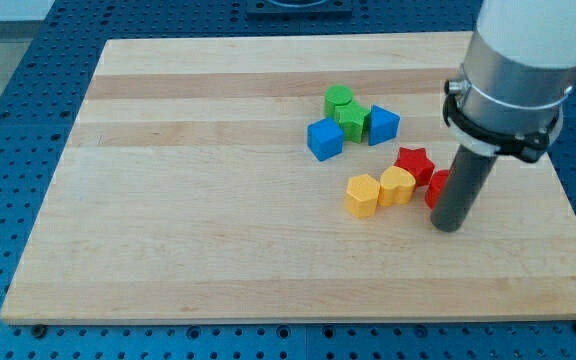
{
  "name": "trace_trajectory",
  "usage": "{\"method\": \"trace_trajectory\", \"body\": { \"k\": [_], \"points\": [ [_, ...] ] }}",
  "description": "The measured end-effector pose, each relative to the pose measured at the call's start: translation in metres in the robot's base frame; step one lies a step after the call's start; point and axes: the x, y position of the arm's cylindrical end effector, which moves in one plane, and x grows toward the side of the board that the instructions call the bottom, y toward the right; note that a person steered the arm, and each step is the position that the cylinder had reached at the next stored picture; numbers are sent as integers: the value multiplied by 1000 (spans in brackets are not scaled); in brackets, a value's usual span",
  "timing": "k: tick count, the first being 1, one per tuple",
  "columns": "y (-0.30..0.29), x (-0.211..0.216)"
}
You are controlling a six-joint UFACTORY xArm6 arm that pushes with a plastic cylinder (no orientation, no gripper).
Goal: Push yellow hexagon diagonal above red star
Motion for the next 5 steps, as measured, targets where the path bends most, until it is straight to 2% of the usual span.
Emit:
{"method": "trace_trajectory", "body": {
  "k": [2, 3, 5],
  "points": [
    [3, -44],
    [3, -43],
    [11, -7]
  ]
}}
